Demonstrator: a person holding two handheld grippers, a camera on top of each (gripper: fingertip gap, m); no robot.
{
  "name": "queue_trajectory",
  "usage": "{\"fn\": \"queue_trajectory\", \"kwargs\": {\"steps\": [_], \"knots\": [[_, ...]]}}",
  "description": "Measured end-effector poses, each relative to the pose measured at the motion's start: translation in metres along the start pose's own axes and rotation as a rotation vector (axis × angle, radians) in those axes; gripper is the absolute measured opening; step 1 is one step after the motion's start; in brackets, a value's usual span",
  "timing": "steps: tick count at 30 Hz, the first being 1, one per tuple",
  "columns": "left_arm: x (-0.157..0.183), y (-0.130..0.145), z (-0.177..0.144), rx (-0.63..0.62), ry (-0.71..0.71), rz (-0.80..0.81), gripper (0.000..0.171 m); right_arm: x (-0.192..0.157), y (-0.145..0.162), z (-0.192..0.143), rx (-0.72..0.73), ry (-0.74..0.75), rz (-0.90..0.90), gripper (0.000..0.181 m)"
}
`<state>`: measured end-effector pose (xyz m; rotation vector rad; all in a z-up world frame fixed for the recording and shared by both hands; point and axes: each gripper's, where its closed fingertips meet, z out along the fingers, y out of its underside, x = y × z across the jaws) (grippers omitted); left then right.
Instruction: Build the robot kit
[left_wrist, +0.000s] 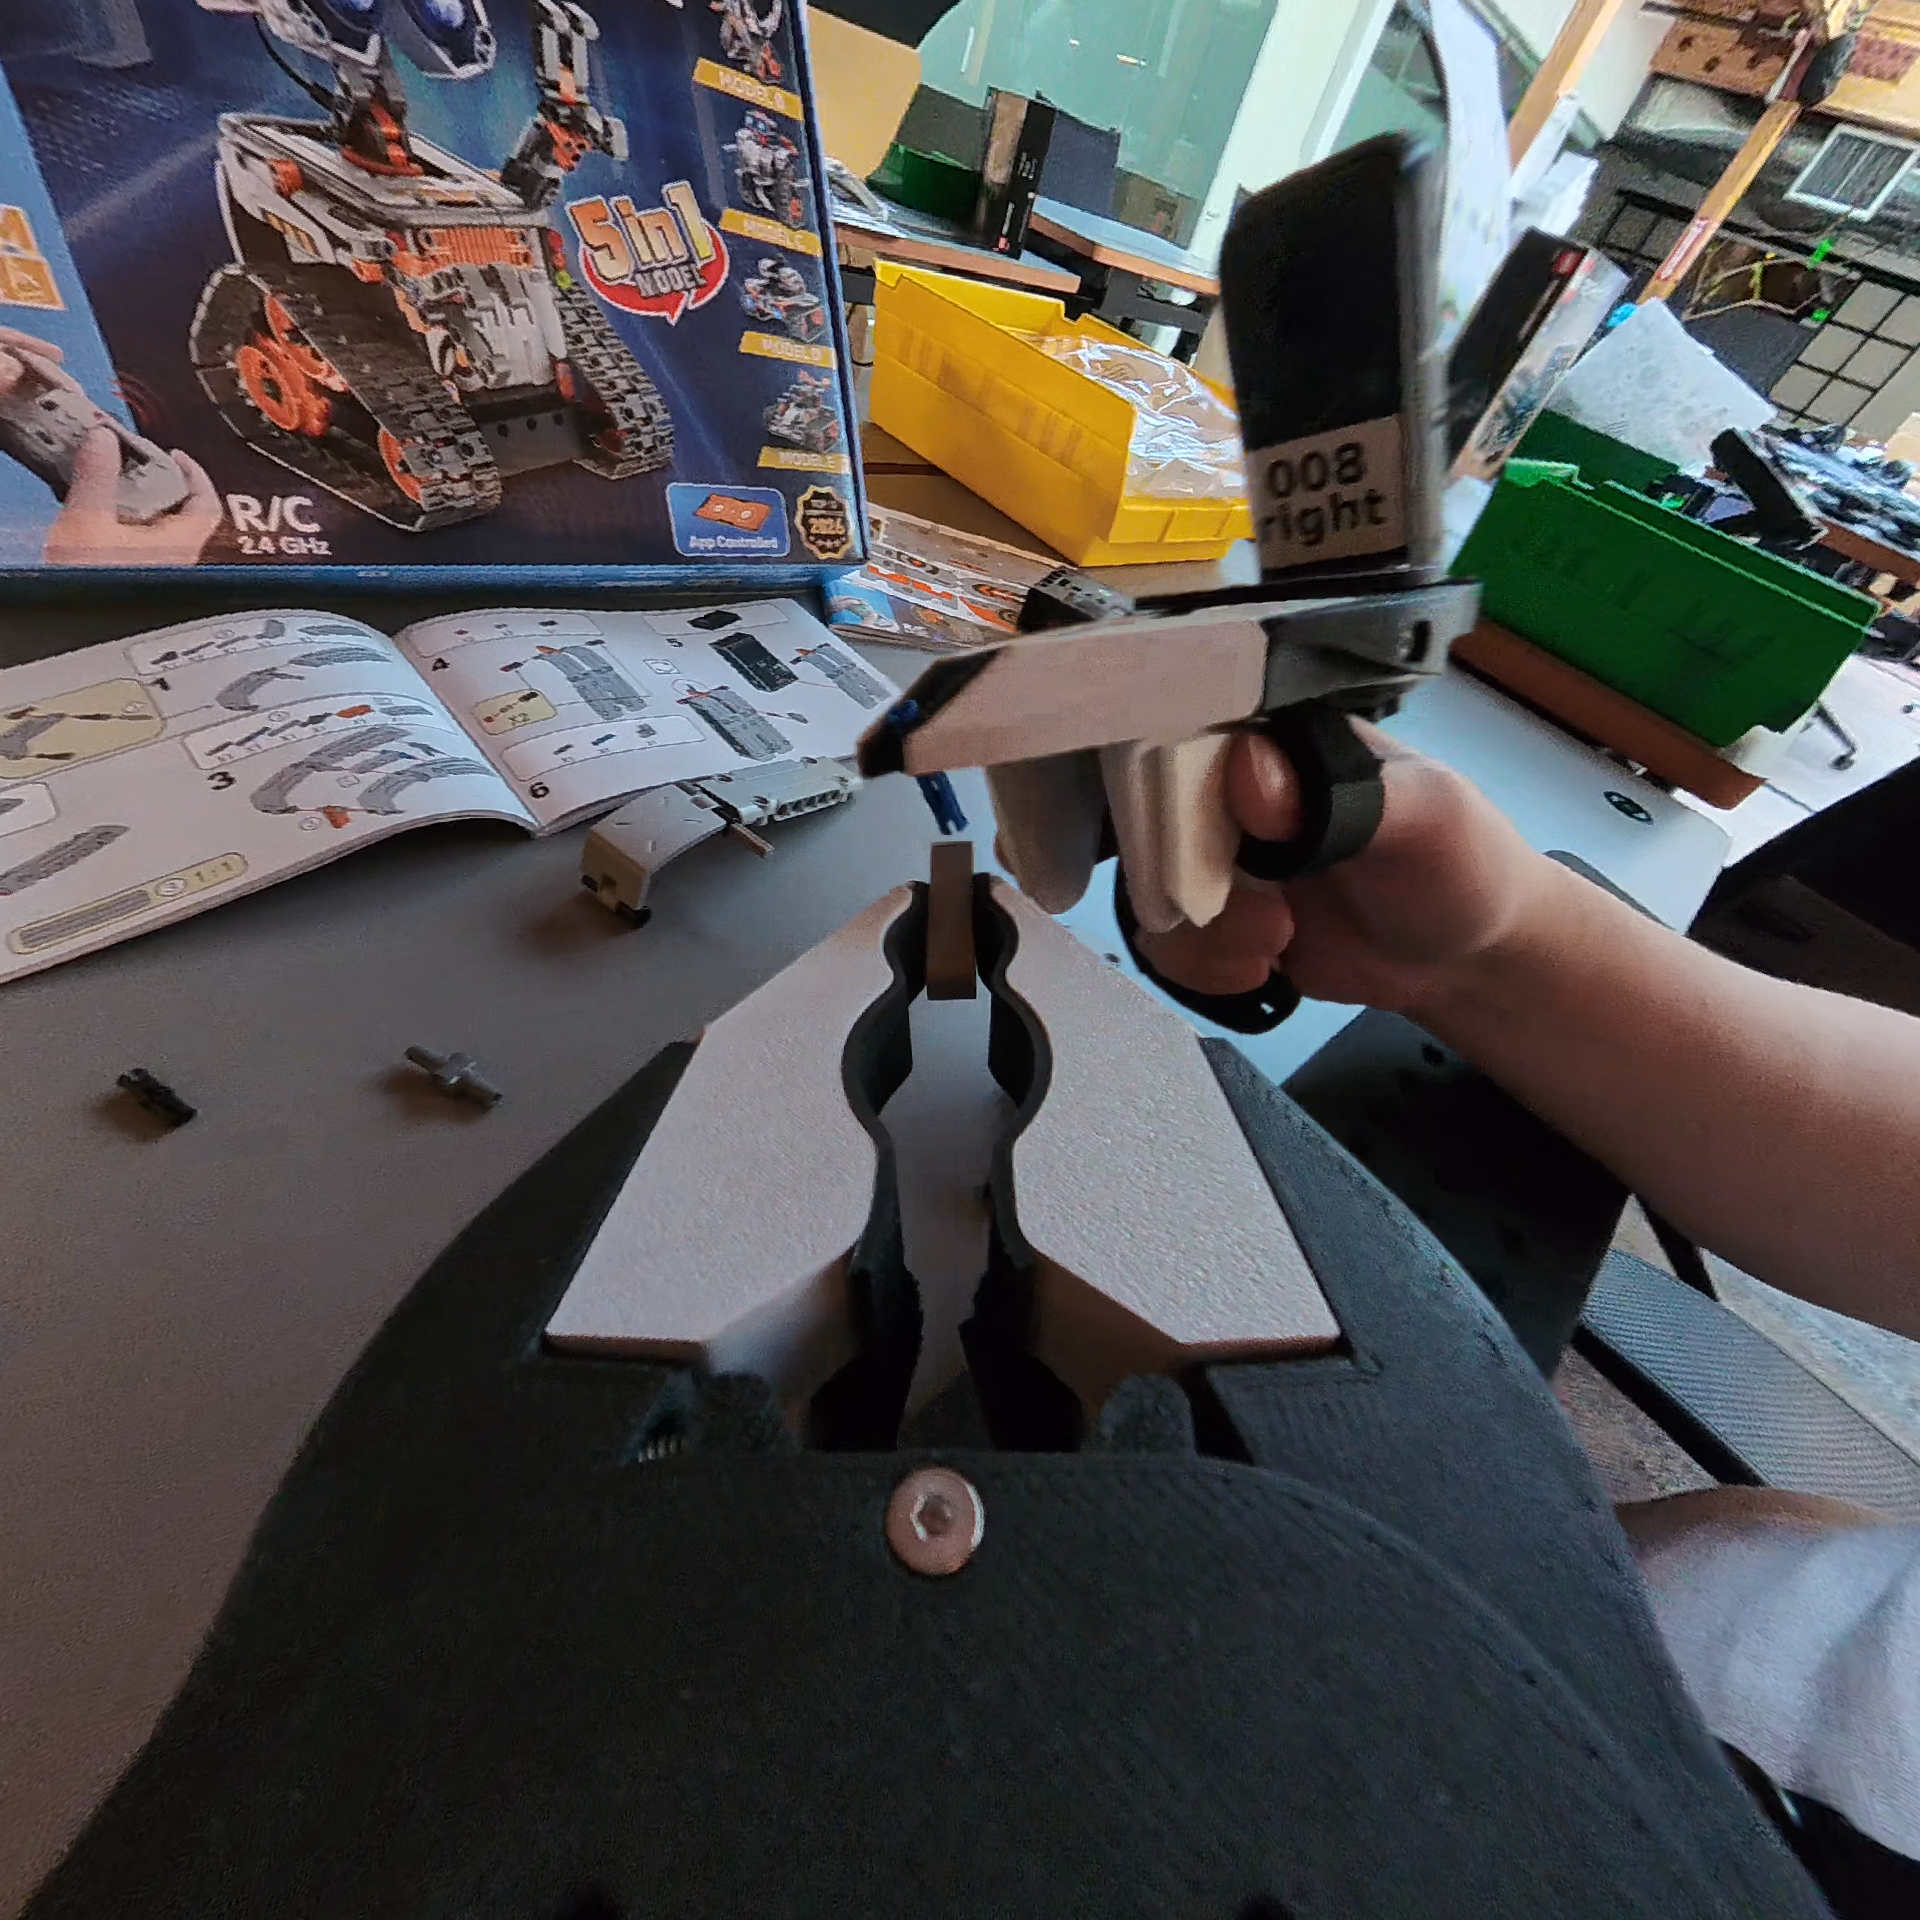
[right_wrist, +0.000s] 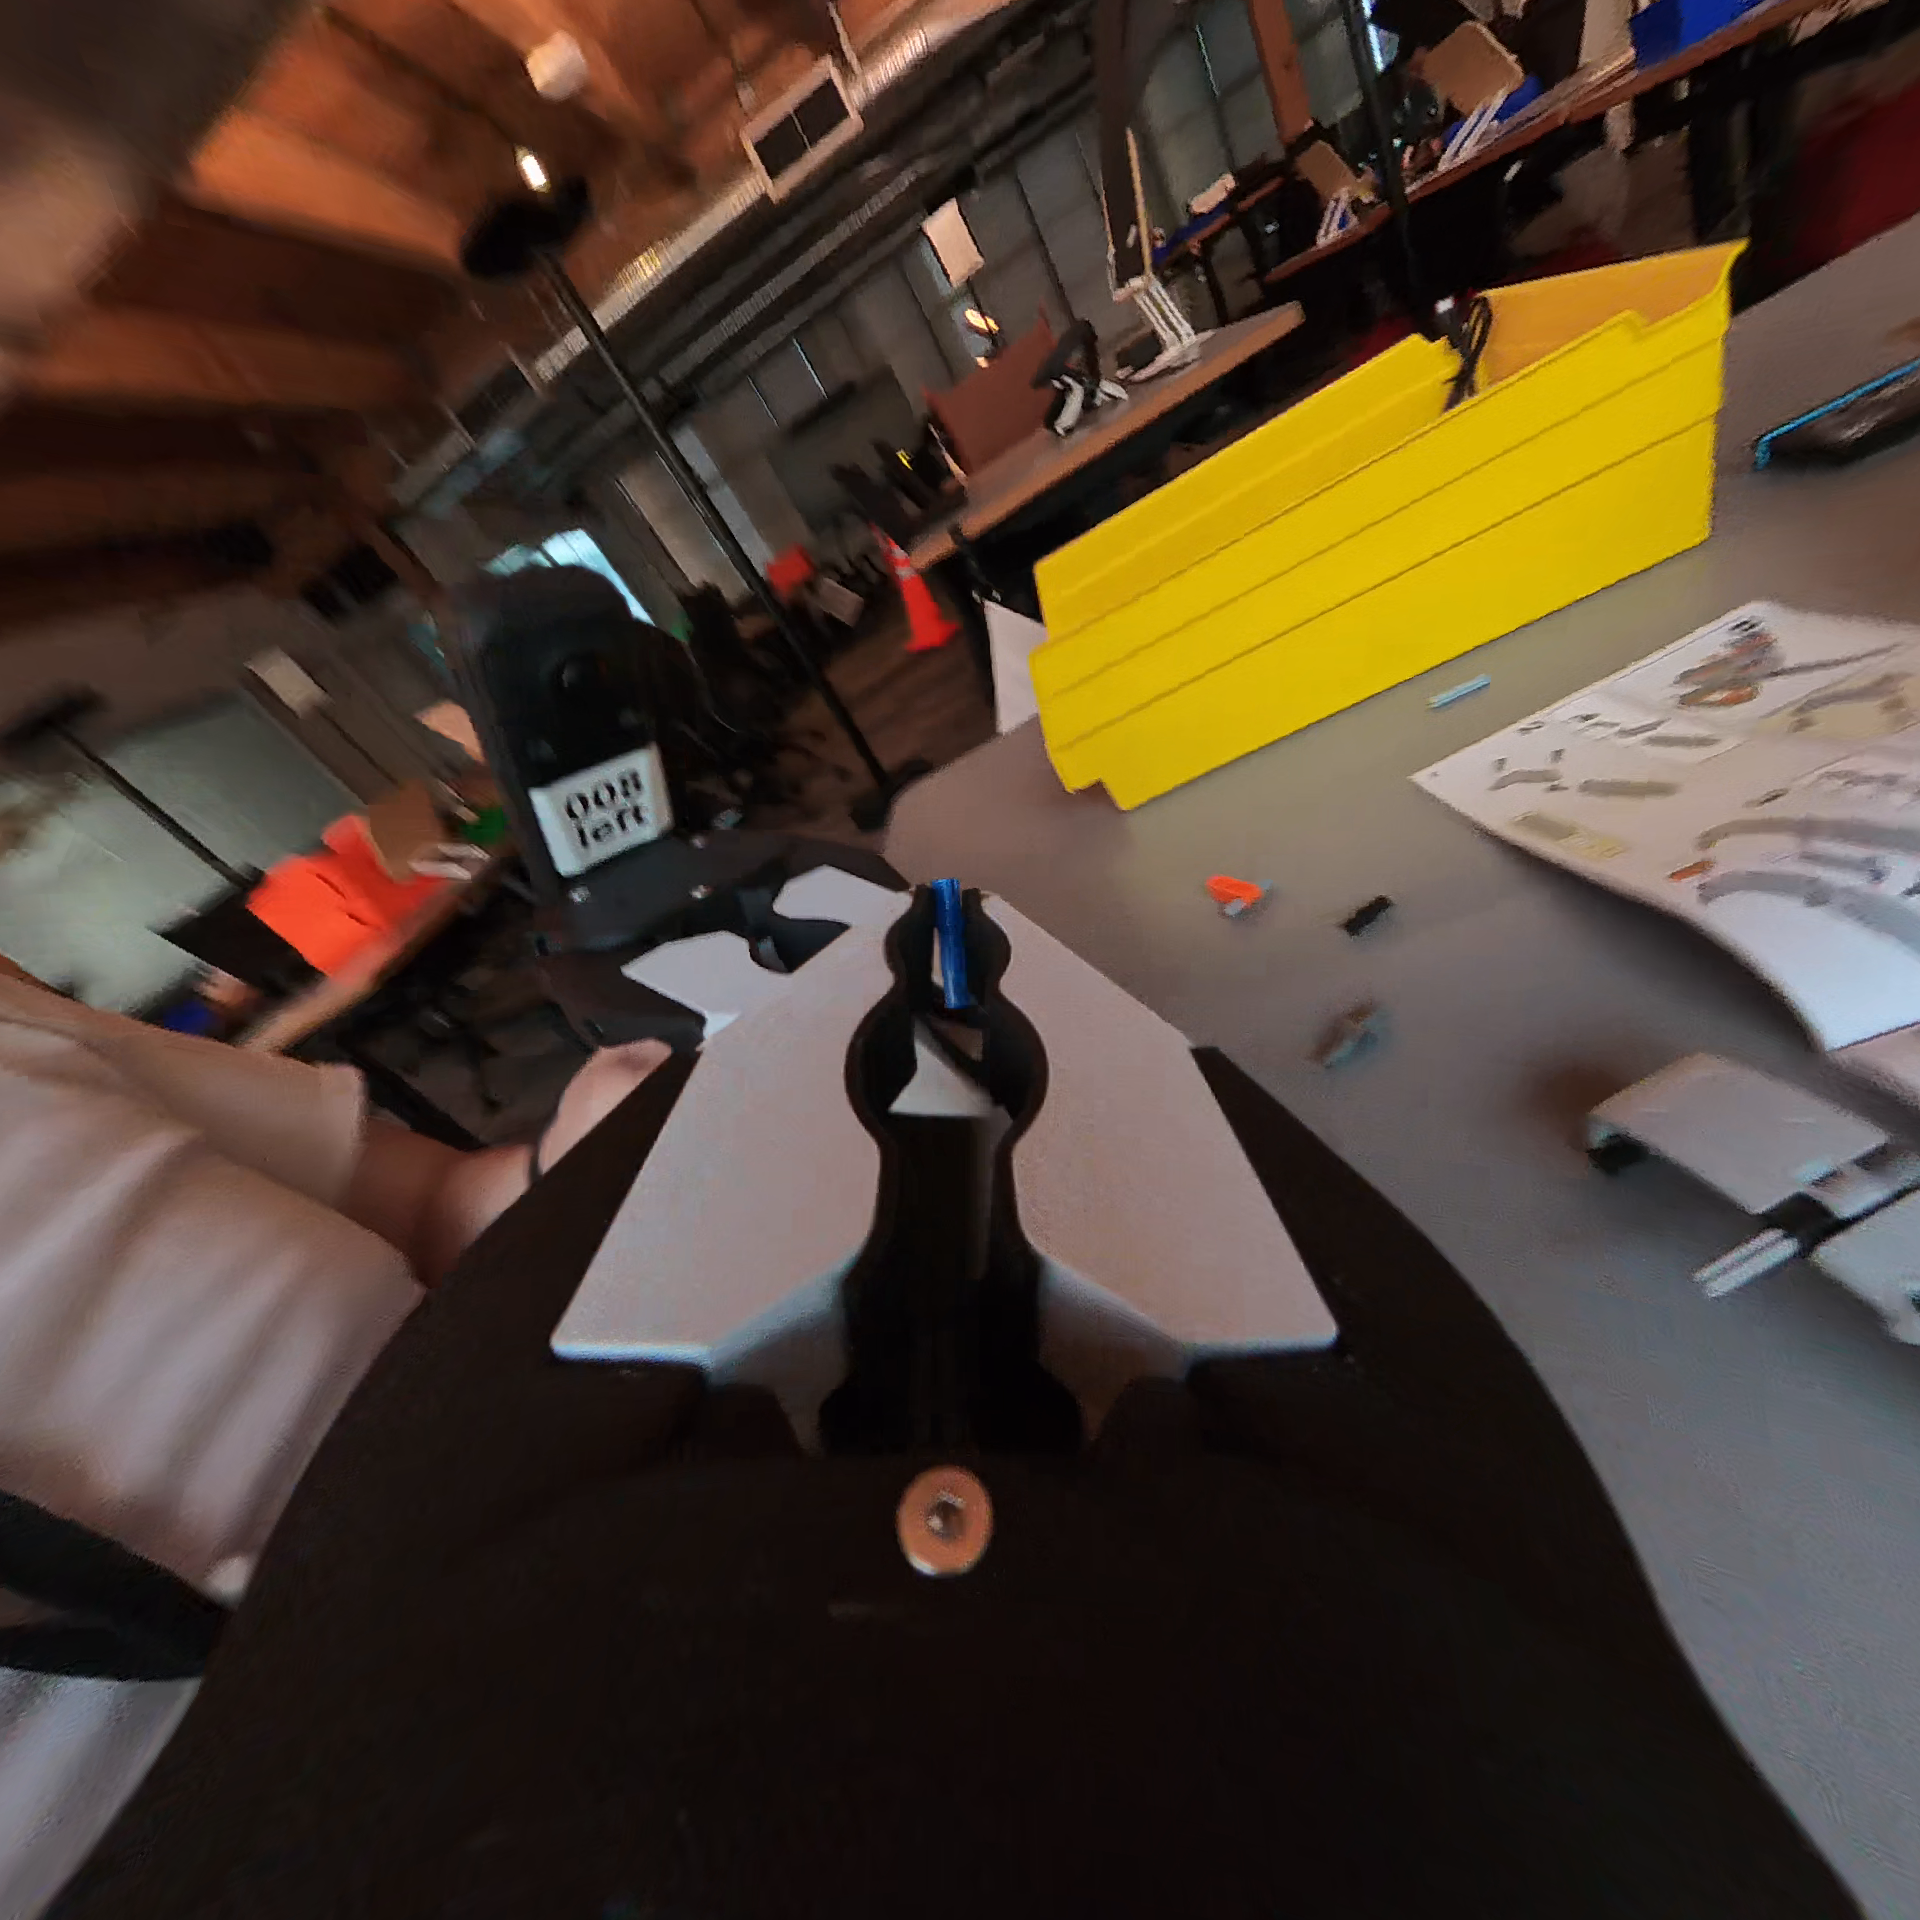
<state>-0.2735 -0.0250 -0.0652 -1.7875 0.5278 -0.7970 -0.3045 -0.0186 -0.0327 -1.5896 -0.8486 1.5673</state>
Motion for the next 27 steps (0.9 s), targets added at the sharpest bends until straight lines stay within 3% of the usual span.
{"fn": "queue_trajectory", "kwargs": {"steps": [8,15,23,27], "knots": [[0.026,-0.018,-0.003,0.095,0.132,-0.119,0.006,-0.009,-0.016,-0.009,0.117,-0.193,0.262,0.002],[0.017,-0.026,-0.009,0.174,0.204,-0.292,0.005,-0.016,-0.015,-0.008,0.113,-0.208,0.221,0.002],[0.008,-0.034,-0.018,0.247,0.187,-0.309,0.005,-0.011,-0.018,-0.011,0.126,-0.183,0.200,0.002],[0.006,-0.033,-0.018,0.226,0.184,-0.290,0.005,-0.012,-0.015,-0.011,0.102,-0.177,0.182,0.003]]}}
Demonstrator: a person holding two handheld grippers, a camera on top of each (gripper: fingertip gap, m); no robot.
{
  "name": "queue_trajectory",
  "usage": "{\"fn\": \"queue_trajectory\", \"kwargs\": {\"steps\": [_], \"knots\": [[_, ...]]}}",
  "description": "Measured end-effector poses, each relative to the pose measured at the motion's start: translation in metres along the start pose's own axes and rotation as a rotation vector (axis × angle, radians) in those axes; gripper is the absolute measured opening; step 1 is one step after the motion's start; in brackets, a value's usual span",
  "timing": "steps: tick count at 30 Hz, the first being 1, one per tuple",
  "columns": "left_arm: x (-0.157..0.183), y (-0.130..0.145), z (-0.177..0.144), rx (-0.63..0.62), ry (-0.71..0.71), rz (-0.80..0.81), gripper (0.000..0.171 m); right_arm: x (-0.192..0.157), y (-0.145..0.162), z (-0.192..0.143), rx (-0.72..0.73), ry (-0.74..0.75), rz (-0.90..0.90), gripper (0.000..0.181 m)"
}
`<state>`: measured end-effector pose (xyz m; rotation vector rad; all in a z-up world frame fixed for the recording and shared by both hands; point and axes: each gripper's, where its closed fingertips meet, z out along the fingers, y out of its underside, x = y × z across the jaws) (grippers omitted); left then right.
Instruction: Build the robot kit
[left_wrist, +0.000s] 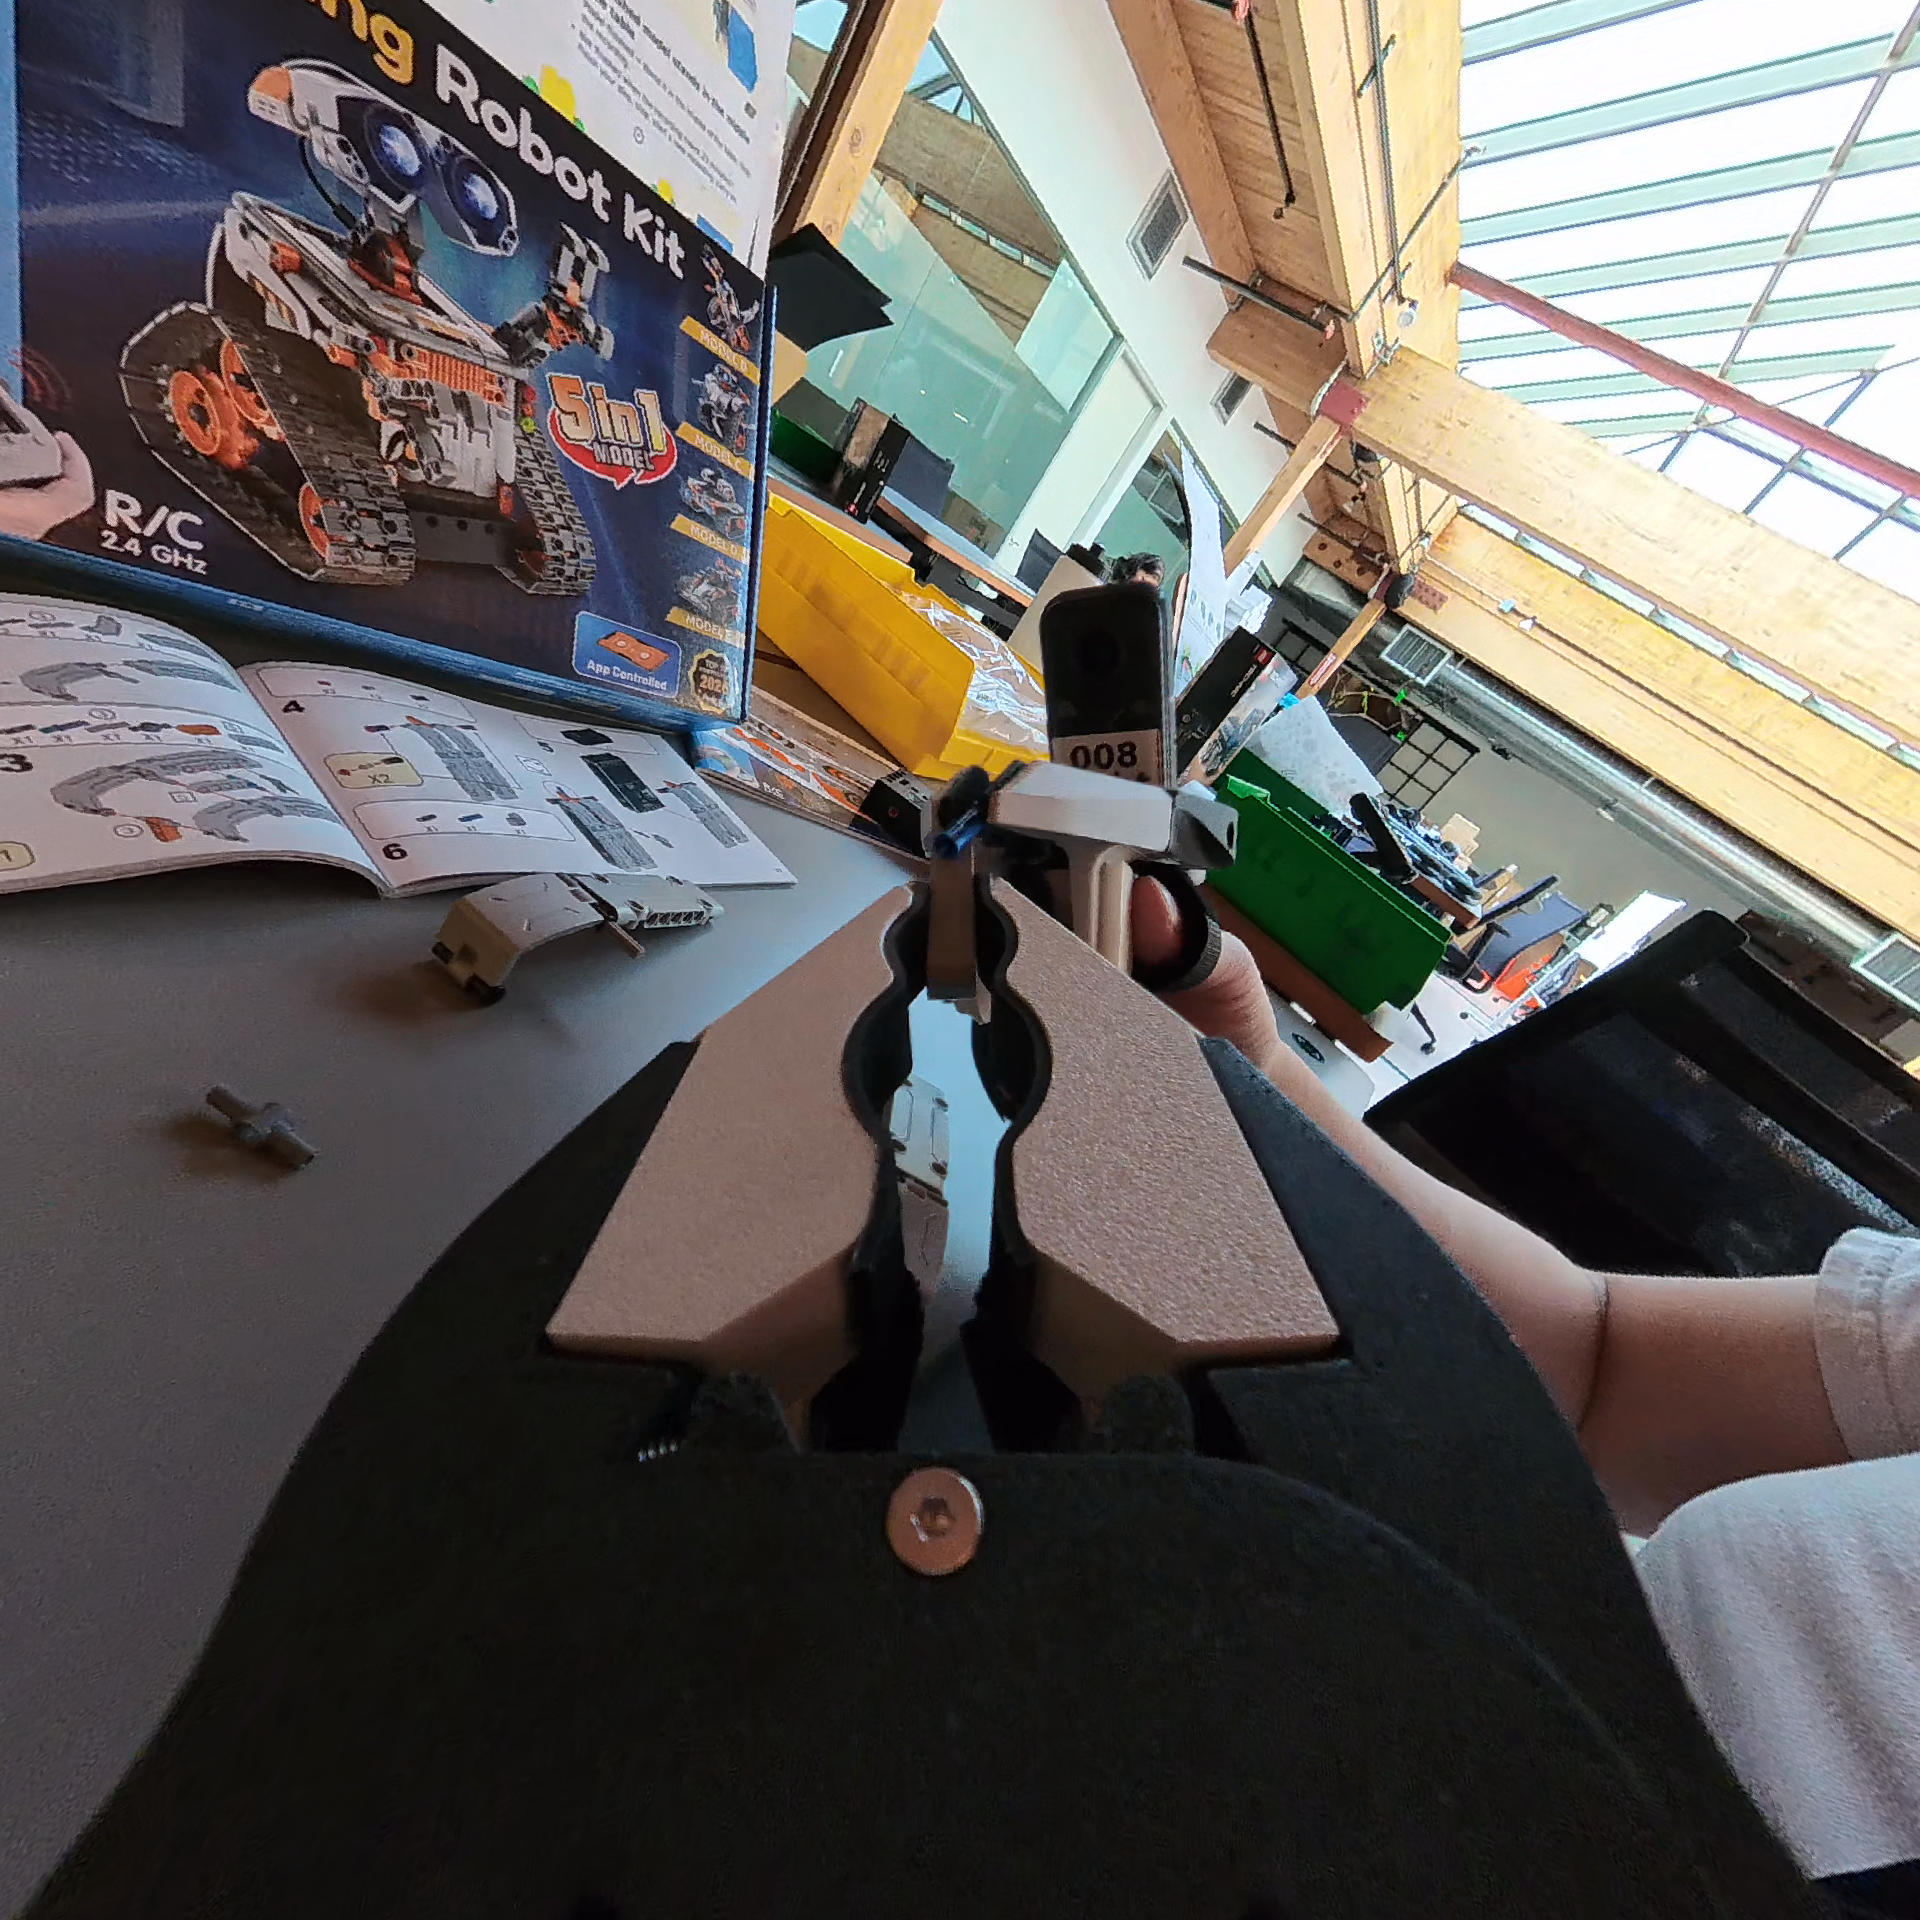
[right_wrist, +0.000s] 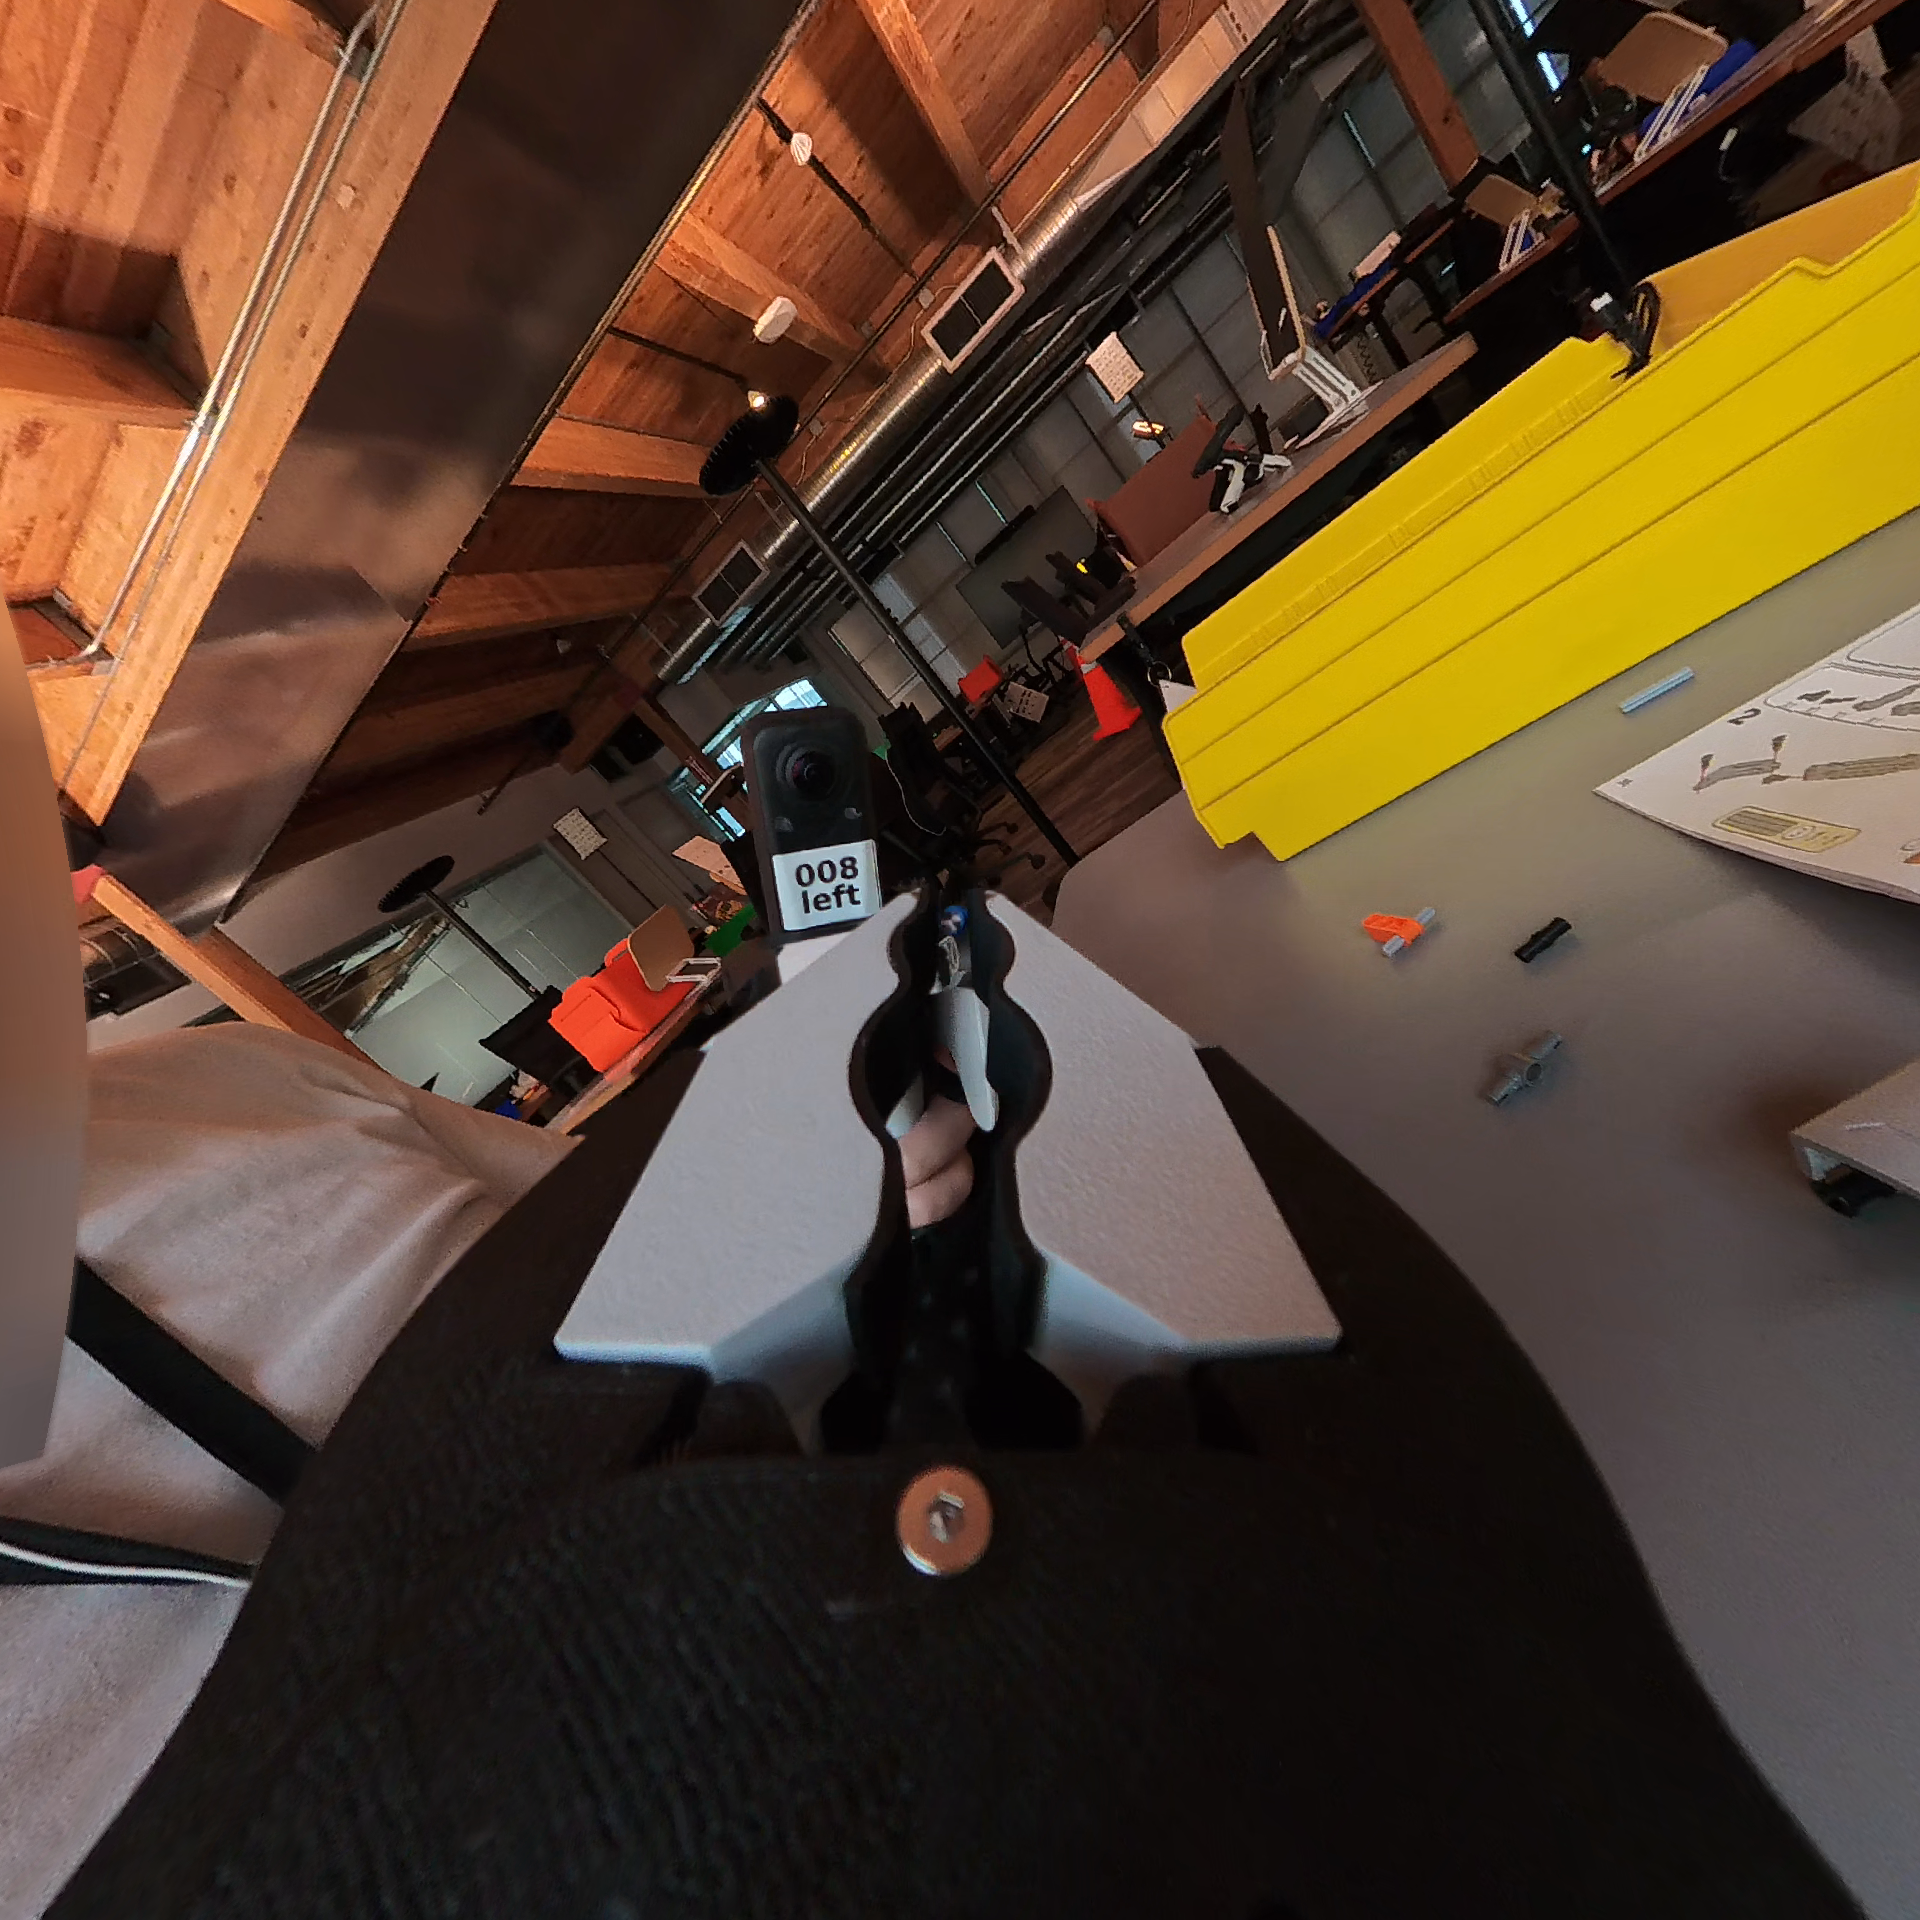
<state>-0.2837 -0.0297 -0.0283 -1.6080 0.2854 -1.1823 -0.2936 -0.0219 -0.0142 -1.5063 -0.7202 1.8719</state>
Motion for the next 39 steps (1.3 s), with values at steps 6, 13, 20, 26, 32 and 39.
{"fn": "queue_trajectory", "kwargs": {"steps": [6,13,20,26,32,39], "knots": [[0.003,0.005,0.002,-0.017,0.021,-0.003,0.005,0.001,0.007,0.002,-0.066,0.031,-0.077,0.003],[0.010,0.004,0.001,-0.024,0.049,0.024,0.005,-0.005,0.007,0.000,-0.086,0.002,-0.116,0.003],[0.019,0.006,-0.002,-0.069,0.061,0.174,0.005,-0.016,0.011,-0.002,-0.135,-0.045,-0.185,0.004],[0.027,0.012,-0.007,-0.139,0.071,0.367,0.005,-0.026,0.020,-0.005,-0.202,-0.097,-0.234,0.004],[0.031,0.016,-0.009,-0.163,0.095,0.397,0.005,-0.030,0.024,-0.007,-0.230,-0.124,-0.243,0.004],[0.035,0.019,-0.009,-0.176,0.125,0.383,0.006,-0.033,0.027,-0.009,-0.257,-0.146,-0.237,0.004]]}}
